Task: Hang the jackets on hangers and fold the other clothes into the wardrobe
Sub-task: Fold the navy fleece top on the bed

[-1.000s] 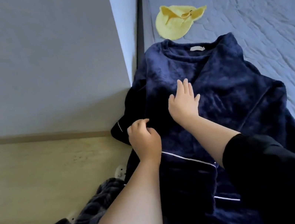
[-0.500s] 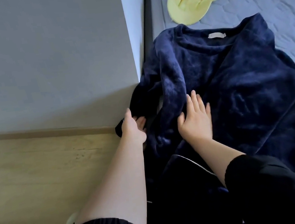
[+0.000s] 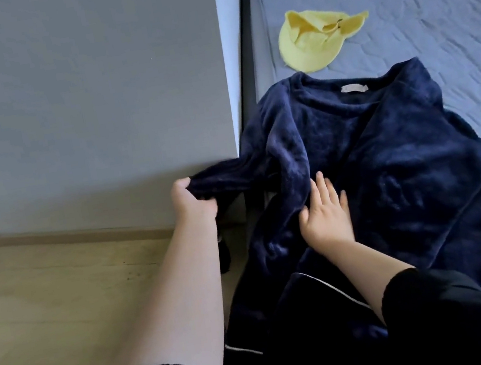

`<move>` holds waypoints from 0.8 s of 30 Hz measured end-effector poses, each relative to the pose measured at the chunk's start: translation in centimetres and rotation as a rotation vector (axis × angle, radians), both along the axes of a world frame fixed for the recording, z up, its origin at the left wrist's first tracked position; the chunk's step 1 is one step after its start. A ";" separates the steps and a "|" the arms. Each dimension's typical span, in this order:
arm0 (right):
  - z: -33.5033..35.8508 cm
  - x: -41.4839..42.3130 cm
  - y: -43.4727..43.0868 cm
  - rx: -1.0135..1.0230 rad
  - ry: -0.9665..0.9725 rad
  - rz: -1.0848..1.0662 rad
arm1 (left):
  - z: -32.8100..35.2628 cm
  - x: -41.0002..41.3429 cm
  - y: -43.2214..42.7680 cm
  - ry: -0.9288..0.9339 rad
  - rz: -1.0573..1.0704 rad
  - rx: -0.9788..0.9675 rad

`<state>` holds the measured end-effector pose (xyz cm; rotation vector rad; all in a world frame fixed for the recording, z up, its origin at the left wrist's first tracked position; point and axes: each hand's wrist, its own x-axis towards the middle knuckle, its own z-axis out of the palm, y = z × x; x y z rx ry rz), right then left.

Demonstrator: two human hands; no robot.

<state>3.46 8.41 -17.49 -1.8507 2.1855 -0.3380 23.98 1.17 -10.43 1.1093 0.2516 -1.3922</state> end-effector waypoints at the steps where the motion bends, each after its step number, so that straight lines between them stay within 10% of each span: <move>1: 0.2 -0.1 -0.1 0.020 -0.012 0.006 | 0.8 0.6 0.0 -0.080 0.046 0.008; 14: 5.6 1.7 -1.0 0.123 0.140 0.250 | 3.7 2.2 3.1 -1.530 -0.037 -0.402; 21: 12.8 -2.7 -1.4 0.140 -1.291 -0.383 | 5.3 -5.4 7.0 -2.442 -0.590 -1.245; 24: 14.6 -7.9 -0.8 0.016 -1.401 -0.597 | 0.6 -7.0 10.1 -2.600 -1.177 -1.336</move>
